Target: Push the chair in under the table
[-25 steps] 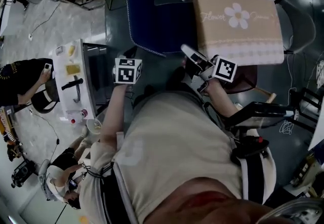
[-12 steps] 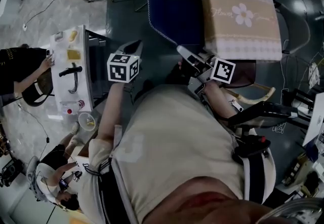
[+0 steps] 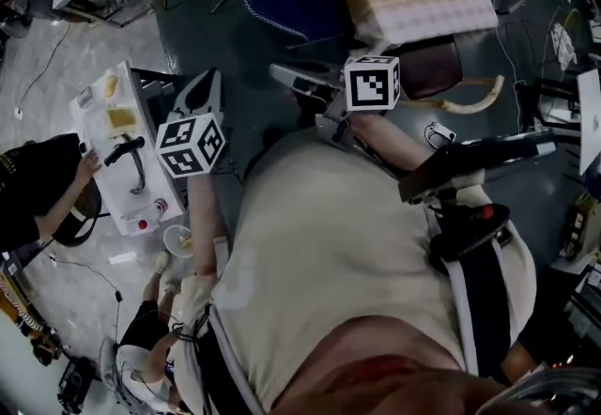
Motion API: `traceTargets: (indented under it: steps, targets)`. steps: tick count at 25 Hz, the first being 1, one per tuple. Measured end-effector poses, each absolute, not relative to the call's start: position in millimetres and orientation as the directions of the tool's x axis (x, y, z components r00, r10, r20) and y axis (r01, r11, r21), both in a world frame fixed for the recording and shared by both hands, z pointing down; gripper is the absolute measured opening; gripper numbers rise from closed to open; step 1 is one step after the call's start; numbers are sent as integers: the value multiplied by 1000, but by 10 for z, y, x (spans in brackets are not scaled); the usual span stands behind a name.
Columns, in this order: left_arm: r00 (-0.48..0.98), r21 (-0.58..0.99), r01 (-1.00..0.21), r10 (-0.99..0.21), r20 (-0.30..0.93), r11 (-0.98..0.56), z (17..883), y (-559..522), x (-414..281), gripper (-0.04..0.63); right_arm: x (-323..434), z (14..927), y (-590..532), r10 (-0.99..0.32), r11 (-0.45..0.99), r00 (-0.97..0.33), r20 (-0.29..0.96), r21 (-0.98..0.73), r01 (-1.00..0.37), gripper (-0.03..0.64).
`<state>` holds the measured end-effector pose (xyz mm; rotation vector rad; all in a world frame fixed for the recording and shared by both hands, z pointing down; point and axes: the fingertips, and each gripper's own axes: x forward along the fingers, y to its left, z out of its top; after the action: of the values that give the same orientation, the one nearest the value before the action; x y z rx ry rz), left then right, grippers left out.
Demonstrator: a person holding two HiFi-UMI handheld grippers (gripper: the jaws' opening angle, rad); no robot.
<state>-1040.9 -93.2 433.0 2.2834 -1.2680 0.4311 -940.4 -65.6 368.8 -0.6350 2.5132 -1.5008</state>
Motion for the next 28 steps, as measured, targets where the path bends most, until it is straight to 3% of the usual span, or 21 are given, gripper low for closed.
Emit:
traceTargets:
  steps: [7, 17, 28]
  targets:
    - [589, 224, -802, -675, 445, -553, 4066, -872, -10291, 8, -9252, 3634, -427, -536, 405, -838, 104, -839, -363, 11]
    - [670, 253, -721, -557, 491, -645, 4275, -485, -10001, 8, -8954, 3847, 117, -645, 282, -748, 158, -860, -425, 11]
    - [630, 205, -757, -610, 481, -620, 3906, -424, -9686, 8, -8580, 3715, 235, -628, 365, -771, 105, -835, -412, 11]
